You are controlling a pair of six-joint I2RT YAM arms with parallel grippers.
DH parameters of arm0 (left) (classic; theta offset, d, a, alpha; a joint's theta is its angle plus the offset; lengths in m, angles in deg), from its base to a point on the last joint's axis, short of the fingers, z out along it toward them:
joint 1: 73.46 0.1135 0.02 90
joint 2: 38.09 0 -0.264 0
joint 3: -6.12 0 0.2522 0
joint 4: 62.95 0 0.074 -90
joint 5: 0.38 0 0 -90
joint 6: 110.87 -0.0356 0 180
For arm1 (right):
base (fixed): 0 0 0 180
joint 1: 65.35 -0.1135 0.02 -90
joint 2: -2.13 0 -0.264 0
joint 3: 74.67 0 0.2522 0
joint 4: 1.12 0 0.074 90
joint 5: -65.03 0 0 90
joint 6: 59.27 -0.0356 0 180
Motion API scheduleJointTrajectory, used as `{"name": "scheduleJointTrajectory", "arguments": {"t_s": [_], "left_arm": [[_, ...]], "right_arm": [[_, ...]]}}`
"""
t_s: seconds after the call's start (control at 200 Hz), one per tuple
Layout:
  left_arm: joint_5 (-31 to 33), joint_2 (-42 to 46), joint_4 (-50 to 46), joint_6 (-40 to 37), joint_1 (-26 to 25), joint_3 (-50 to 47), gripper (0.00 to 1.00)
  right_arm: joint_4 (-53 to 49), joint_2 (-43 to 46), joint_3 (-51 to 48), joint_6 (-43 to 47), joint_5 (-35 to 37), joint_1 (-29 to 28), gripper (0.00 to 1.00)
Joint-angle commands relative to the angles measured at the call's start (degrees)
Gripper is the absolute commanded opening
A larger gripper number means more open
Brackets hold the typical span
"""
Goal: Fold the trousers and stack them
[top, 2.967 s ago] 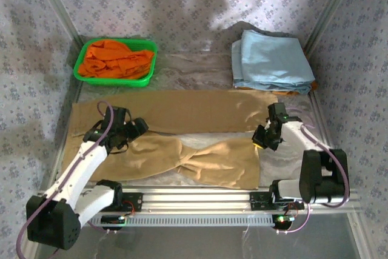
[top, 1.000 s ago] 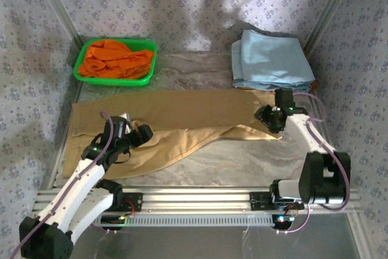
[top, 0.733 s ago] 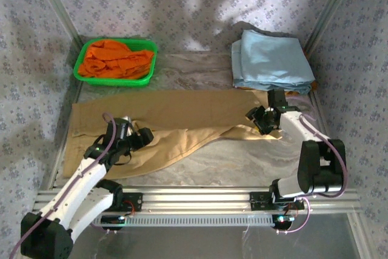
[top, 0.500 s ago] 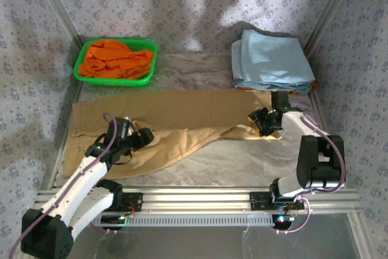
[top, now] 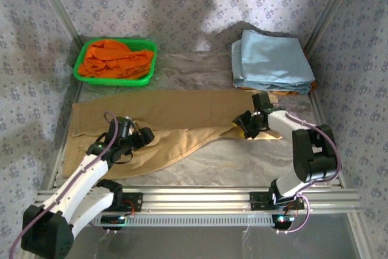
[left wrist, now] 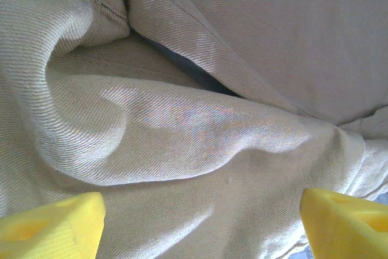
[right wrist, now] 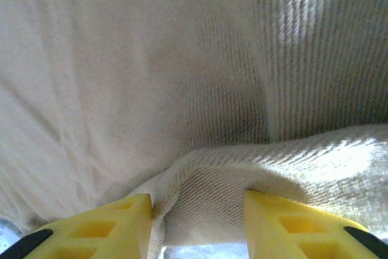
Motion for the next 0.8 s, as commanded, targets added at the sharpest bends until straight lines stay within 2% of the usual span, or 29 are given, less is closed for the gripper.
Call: {"name": "scheduleJointTrajectory", "arguments": {"t_s": [0.0,0.115,0.275,0.49,0.65,0.795], "left_arm": [[1.2,0.8,-1.5,0.1,-0.3,0.9,0.84],[1.8,2.4,-3.2,-0.2,-0.3,1.3,0.84],[2.6,3.8,-4.4,-0.3,-0.3,1.7,0.84],[2.6,3.4,-5.5,-0.9,-0.3,3.4,0.84],[3.5,4.1,-7.8,-2.1,-0.3,5.6,0.84],[3.3,4.4,-9.3,-1.9,-0.3,6.4,0.84]], "right_arm": [[0.1,-2.4,3.9,1.2,-2.2,-0.3,0.35],[-1.4,-2.6,6.0,3.6,-3.6,-0.8,0.16],[-5.3,0.9,6.2,6.8,-1.1,-2.2,0.00],[-11.4,7.7,4.5,10.8,0.9,-2.2,0.00],[-21.7,22.0,-2.3,14.3,3.9,-1.7,0.00],[-27.3,35.8,-14.5,12.6,3.5,-0.8,0.00]]}}
